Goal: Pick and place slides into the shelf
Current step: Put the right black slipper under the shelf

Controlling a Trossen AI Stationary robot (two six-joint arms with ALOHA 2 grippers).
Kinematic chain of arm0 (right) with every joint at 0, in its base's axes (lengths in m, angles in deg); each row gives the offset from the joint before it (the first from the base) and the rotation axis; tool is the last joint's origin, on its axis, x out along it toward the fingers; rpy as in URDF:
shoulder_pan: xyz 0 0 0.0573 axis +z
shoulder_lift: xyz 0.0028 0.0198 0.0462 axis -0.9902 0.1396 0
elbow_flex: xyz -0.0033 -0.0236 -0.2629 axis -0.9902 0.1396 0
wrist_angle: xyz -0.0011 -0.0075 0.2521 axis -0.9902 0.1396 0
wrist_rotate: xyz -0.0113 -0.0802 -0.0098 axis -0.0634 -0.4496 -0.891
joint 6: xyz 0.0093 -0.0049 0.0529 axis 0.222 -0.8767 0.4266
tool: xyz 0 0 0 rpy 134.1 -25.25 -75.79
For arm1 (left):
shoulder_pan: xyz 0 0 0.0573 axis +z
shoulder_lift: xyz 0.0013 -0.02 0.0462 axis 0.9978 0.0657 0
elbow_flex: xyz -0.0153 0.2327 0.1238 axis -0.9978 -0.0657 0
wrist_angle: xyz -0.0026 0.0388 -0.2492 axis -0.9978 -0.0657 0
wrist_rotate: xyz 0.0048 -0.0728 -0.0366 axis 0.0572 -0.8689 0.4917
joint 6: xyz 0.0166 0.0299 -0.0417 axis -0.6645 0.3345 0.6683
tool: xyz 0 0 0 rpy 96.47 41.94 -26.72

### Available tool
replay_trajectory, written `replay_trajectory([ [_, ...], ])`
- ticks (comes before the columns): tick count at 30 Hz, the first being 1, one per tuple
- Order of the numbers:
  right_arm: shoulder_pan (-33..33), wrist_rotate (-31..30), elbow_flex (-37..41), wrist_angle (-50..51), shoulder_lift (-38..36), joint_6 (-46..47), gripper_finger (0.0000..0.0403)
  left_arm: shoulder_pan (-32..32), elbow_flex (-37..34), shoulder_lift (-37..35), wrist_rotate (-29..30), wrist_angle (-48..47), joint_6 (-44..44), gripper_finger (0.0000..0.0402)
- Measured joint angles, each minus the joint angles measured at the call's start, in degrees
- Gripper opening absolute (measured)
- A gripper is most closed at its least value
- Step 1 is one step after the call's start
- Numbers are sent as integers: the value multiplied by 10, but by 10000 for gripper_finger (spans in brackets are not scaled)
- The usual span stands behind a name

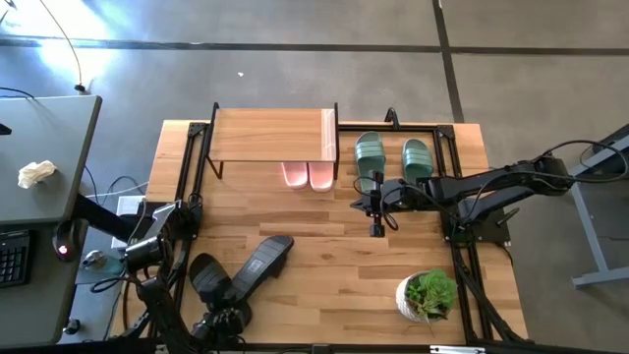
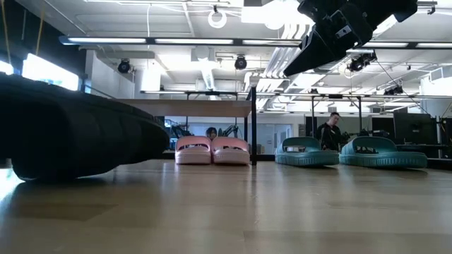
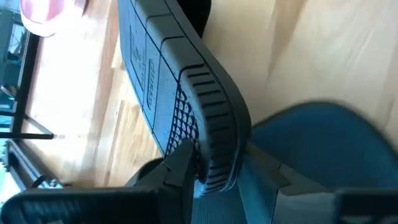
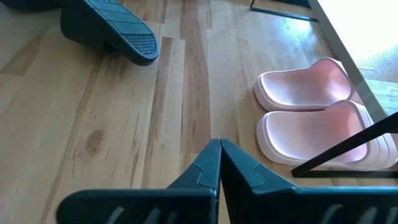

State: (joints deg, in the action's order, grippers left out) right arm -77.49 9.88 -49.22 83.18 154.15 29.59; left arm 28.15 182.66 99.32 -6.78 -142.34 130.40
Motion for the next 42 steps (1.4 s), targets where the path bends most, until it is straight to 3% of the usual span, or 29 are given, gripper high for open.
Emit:
replay_trajectory([
  [22, 0, 1, 0, 12, 0, 53, 0, 19, 27, -154, 317, 2, 197, 78],
  [27, 0, 3, 0, 27, 0, 83, 0, 49, 26, -210, 314, 3, 203, 78],
  [30, 0, 7, 0, 43, 0, 108, 0, 71, 26, -260, 296, 3, 162, 71],
  [36, 0, 30, 0, 115, 0, 155, 0, 99, 24, -374, 195, 2, 98, 61],
  [42, 6, 43, 0, 139, 0, 184, 0, 109, -39, -475, 128, 14, 125, 61],
])
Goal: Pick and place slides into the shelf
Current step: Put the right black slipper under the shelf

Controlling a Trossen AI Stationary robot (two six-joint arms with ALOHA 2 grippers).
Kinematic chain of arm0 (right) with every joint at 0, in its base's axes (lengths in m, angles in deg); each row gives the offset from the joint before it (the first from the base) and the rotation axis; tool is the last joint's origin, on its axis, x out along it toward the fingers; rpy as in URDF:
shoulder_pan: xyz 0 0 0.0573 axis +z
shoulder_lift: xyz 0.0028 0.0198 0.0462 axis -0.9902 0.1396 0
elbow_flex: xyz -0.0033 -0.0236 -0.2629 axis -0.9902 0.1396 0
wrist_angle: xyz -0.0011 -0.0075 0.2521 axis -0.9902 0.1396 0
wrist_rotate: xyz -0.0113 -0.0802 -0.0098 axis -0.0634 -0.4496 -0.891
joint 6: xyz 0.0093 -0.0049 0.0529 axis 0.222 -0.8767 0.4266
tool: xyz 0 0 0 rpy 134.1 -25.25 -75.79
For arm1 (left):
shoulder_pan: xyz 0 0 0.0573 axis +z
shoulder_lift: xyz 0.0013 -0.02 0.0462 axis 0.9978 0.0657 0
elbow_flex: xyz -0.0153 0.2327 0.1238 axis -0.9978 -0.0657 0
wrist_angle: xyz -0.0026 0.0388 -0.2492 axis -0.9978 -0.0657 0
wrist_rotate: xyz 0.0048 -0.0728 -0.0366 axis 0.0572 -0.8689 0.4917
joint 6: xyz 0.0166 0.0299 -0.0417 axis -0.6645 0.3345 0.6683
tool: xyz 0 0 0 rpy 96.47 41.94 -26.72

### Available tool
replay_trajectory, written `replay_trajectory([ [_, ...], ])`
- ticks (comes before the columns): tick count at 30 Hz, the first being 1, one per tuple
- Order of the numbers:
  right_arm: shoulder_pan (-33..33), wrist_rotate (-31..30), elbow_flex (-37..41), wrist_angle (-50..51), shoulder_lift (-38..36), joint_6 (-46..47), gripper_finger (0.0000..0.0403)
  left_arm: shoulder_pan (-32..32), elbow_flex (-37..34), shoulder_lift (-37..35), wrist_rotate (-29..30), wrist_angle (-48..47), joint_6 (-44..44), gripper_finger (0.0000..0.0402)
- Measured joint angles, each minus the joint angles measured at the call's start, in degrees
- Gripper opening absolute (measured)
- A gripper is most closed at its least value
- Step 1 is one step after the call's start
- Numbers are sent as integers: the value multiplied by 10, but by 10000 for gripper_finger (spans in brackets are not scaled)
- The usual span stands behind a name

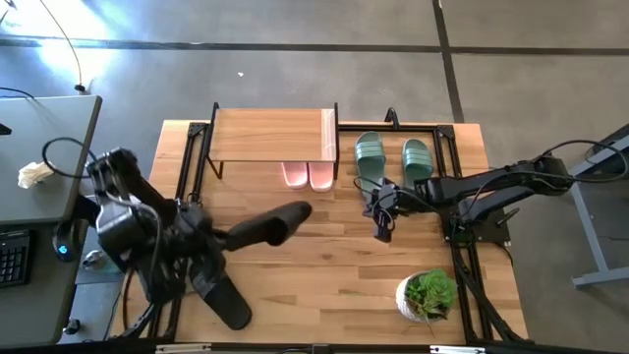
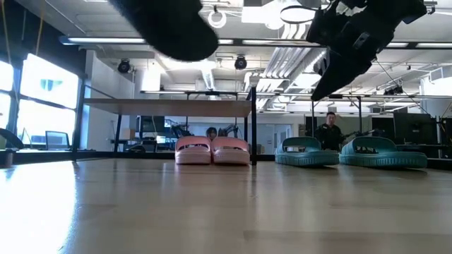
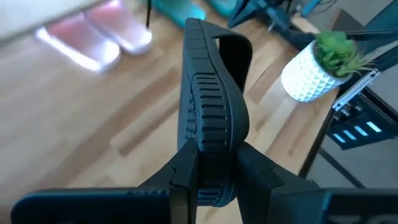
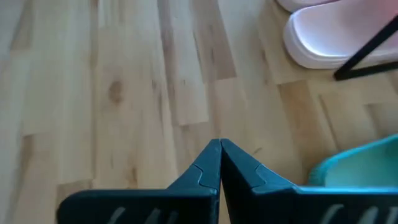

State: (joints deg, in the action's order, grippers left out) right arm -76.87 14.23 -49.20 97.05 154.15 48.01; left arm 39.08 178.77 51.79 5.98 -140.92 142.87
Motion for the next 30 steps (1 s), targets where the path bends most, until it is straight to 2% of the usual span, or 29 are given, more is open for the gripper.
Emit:
replay_trajectory([
  [4, 17, 4, 0, -9, 0, 0, 0, -1, -90, -79, -41, 118, -11, 59],
  [7, 29, 12, 0, -38, 0, 0, 0, -1, -167, -138, -42, 238, -63, 60],
  [10, 33, 58, 0, -105, 0, 0, 0, 0, -230, -185, -29, 323, -114, 58],
  [14, 24, 129, 1, -200, 0, -1, 2, -1, -280, -228, 7, 352, -127, 57],
  [17, 12, 138, 1, -250, 0, -1, 14, -1, -299, -248, 30, 352, -132, 61],
  [20, -5, 138, 1, -264, 0, 6, 44, 0, -307, -258, 39, 352, -147, 60],
  [25, -41, 106, 1, -303, 2, 42, 121, -1, -308, -271, 57, 355, -167, 56],
  [30, -78, 168, 1, -411, 8, 98, 200, -1, -308, -271, 61, 365, -184, 58],
])
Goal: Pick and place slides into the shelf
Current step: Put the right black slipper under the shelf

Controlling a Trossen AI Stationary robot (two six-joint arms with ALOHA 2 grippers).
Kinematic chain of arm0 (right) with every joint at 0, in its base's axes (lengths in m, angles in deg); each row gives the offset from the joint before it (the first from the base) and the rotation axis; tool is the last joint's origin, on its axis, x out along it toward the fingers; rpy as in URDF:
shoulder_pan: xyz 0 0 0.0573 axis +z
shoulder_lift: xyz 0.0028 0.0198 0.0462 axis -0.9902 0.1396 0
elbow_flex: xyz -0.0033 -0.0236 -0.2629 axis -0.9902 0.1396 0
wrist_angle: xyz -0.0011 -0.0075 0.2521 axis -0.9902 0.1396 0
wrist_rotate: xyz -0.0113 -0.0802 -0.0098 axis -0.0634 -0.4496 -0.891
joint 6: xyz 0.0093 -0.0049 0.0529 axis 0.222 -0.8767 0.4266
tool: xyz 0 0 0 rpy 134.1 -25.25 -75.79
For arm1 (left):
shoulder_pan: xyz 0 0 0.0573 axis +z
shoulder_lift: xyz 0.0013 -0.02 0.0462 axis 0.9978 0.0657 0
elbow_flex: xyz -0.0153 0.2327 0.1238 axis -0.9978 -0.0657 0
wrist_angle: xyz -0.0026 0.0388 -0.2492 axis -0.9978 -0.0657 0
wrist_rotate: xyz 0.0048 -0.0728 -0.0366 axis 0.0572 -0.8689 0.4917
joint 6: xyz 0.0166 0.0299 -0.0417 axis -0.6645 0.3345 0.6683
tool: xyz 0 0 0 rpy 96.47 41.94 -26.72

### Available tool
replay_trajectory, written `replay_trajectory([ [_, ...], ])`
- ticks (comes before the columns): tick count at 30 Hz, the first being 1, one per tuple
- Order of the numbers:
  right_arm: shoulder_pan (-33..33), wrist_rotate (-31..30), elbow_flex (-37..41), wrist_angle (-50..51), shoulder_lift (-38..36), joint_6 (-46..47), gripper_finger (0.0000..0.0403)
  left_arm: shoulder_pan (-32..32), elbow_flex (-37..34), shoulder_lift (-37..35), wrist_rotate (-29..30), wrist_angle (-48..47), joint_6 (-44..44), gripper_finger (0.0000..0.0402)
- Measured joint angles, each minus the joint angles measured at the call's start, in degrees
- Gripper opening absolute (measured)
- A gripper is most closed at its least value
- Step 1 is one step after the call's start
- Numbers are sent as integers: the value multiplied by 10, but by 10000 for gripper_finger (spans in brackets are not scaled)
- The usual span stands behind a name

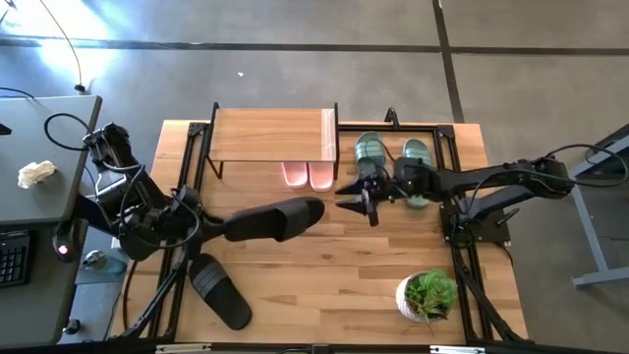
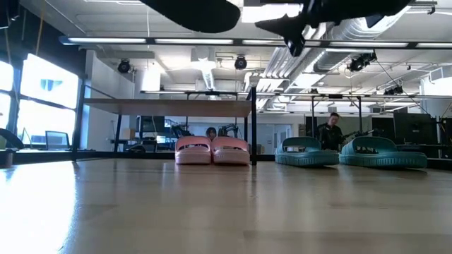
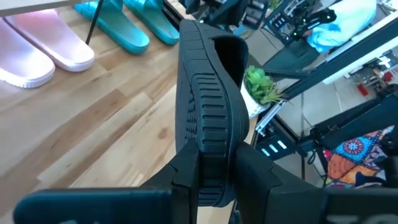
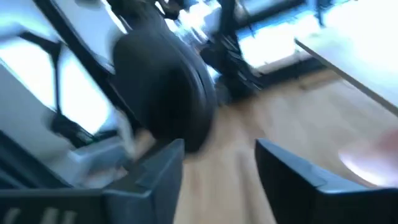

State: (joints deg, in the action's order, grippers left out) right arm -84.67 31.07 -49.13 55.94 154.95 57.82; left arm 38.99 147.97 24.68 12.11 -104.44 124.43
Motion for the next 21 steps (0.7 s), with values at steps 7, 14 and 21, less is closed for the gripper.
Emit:
replay_trajectory([
  [7, -20, 41, 0, -45, 52, 43, 248, 0, 0, 0, 7, 1, -3, 57],
  [14, -16, 91, 0, -169, 131, 64, 235, 0, 0, 0, 14, 0, -7, 55],
  [21, -16, 106, 0, -236, 167, 53, 217, 0, 0, 0, 12, 0, -3, 55],
])
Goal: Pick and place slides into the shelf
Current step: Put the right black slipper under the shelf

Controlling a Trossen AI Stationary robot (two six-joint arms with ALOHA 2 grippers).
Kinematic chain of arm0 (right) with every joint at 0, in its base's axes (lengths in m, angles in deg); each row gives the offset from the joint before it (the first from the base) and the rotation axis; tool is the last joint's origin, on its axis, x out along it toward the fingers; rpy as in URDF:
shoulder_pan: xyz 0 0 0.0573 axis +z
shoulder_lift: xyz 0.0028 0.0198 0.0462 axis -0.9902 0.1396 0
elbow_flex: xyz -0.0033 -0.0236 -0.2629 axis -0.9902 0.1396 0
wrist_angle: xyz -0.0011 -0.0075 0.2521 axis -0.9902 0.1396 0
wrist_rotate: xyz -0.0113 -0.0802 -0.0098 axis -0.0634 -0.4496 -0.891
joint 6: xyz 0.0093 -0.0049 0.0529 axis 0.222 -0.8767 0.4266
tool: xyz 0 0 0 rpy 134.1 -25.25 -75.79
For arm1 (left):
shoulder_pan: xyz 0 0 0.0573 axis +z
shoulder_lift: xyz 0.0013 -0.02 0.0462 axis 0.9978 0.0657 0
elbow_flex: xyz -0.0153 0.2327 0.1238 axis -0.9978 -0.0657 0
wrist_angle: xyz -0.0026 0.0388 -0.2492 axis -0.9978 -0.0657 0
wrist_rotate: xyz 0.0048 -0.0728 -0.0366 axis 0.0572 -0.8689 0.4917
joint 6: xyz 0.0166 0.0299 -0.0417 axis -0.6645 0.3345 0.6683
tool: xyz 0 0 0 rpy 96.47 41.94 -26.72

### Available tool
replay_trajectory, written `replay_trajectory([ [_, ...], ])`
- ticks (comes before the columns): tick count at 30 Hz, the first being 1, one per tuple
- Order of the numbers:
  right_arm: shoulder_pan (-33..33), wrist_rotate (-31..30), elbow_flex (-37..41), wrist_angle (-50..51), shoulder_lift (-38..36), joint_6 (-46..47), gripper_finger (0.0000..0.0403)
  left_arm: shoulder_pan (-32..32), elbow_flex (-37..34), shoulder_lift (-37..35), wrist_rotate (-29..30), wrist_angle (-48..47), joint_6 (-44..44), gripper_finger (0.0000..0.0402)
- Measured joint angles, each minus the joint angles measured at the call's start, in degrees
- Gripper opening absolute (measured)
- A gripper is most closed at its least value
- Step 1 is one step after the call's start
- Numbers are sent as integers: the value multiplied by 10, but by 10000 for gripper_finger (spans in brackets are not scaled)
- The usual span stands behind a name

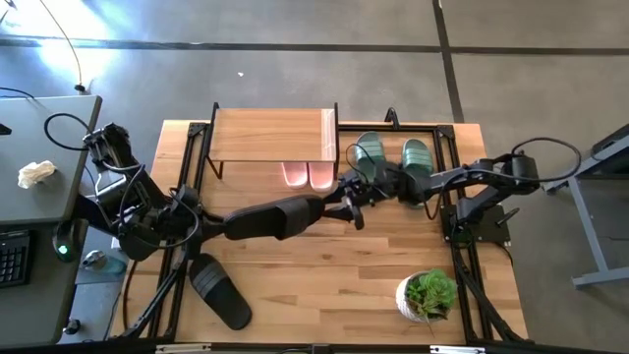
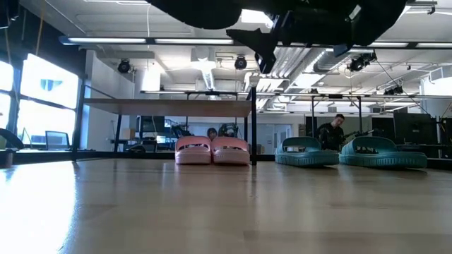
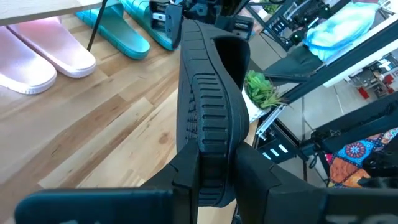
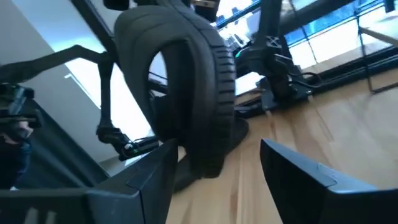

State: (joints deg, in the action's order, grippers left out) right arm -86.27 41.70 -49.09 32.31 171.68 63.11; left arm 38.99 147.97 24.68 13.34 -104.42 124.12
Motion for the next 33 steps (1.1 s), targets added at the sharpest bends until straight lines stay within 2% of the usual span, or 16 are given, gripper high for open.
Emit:
replay_trajectory([
  [7, 2, -7, 0, -45, 0, -15, 203, 0, 0, 0, -1, 0, 0, 56],
  [14, 2, -20, 0, -49, 1, -16, 175, 0, 0, 0, -1, 0, 0, 54],
  [19, 2, -20, -10, -47, 1, -27, 129, 0, 0, 4, 0, 0, 0, 55],
  [26, 2, -18, -38, -9, 1, -55, 21, -1, 1, 13, -6, 1, 0, 59],
  [33, 2, -24, -39, 2, 1, -43, 11, 0, 1, 16, -13, 1, -48, 97],
])
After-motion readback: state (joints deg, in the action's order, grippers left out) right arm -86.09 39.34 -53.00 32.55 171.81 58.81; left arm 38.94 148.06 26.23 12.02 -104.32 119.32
